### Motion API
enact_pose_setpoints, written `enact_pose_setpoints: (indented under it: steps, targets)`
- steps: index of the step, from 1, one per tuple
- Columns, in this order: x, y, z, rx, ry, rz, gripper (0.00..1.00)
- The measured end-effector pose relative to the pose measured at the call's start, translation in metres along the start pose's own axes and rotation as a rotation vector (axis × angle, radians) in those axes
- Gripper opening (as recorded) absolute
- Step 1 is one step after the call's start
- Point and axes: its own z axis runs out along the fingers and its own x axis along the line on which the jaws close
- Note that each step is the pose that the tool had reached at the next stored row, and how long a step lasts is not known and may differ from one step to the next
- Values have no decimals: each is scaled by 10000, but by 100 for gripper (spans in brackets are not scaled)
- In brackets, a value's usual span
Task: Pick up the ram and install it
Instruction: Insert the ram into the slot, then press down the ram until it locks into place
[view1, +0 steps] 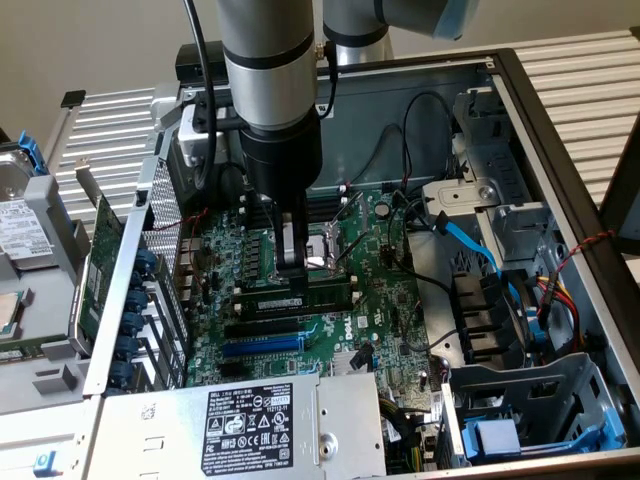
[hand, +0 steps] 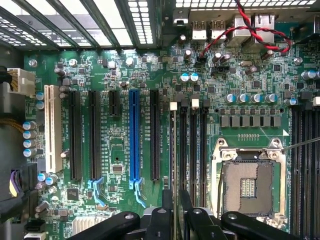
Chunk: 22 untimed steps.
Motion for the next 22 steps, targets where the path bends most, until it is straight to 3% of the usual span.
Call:
enact_pose_setpoints:
  steps: [9, 11, 17, 22]
  targets:
    - [0, 0, -3, -29, 1, -1, 20]
    - [0, 0, -4, -95, 5, -2, 20]
    - [0, 0, -8, -368, 22, -5, 20]
    - [0, -10, -9, -501, 29, -7, 20]
